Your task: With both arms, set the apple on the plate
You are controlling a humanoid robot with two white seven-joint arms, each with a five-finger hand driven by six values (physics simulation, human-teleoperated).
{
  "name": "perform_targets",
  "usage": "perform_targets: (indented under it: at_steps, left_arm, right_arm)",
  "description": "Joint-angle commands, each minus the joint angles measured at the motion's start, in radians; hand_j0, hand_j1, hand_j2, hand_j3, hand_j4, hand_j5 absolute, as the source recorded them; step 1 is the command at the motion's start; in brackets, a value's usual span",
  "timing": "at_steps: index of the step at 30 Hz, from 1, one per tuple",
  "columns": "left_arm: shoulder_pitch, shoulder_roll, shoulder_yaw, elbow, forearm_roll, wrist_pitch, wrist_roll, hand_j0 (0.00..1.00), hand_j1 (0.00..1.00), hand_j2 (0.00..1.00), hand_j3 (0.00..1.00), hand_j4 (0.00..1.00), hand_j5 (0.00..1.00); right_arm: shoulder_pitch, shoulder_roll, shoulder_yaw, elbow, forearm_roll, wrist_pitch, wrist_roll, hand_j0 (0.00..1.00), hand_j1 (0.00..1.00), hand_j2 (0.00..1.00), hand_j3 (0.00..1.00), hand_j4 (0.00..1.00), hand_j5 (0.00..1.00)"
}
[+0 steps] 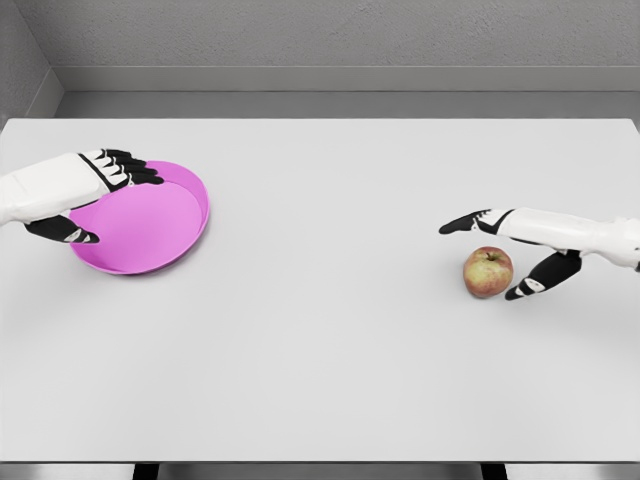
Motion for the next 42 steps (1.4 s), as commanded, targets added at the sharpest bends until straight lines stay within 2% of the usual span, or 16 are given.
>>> perform_targets:
  at_steps: [1, 3, 13, 17, 22, 29, 37, 42]
  left_arm:
    - [0.001, 0.001, 0.002, 0.0, 0.006, 0.001, 0.001, 1.0, 1.0, 1.0, 1.0, 1.0, 1.0]
    - [0.003, 0.001, 0.001, 0.0, 0.006, 0.001, 0.001, 1.0, 1.0, 1.0, 1.0, 1.0, 1.0]
    - [0.003, 0.001, 0.001, 0.0, 0.006, 0.001, 0.001, 1.0, 1.0, 1.0, 1.0, 1.0, 1.0]
    - [0.005, -0.003, 0.001, -0.003, 0.006, 0.001, 0.001, 1.0, 1.0, 1.0, 1.0, 1.0, 1.0]
    - [0.003, -0.017, 0.002, -0.003, 0.006, 0.001, -0.029, 1.0, 1.0, 1.0, 1.0, 1.0, 1.0]
    - [0.003, -0.017, 0.002, -0.003, 0.006, 0.001, -0.029, 1.0, 1.0, 1.0, 1.0, 1.0, 1.0]
    - [0.005, -0.017, 0.001, -0.014, 0.006, 0.001, -0.03, 1.0, 1.0, 1.0, 1.0, 1.0, 1.0]
    - [0.011, -0.017, 0.001, -0.014, 0.006, 0.001, -0.03, 1.0, 1.0, 1.0, 1.0, 1.0, 1.0]
  right_arm:
    - [-0.003, 0.008, -0.001, 0.018, -0.014, 0.002, 0.0, 1.0, 1.0, 1.0, 1.0, 1.0, 1.0]
    - [-0.005, 0.029, -0.001, 0.062, -0.012, 0.002, 0.0, 1.0, 1.0, 1.0, 1.0, 1.0, 1.0]
    - [0.003, 0.025, 0.006, 0.073, 0.032, 0.002, 0.0, 1.0, 1.0, 1.0, 1.0, 1.0, 1.0]
    - [0.003, 0.029, 0.011, 0.111, 0.063, 0.002, 0.0, 1.0, 1.0, 1.0, 1.0, 1.0, 1.0]
    - [0.002, 0.034, 0.011, 0.122, 0.063, 0.002, 0.0, 1.0, 1.0, 1.0, 1.0, 1.0, 1.0]
    - [0.0, 0.086, 0.012, 0.18, 0.086, 0.002, 0.0, 1.0, 1.0, 1.0, 1.0, 1.0, 1.0]
    - [-0.002, 0.098, 0.014, 0.189, 0.101, 0.002, 0.0, 1.0, 1.0, 1.0, 1.0, 1.0, 1.0]
    - [-0.003, 0.121, 0.014, 0.226, 0.127, 0.002, 0.0, 1.0, 1.0, 1.0, 1.0, 1.0, 1.0]
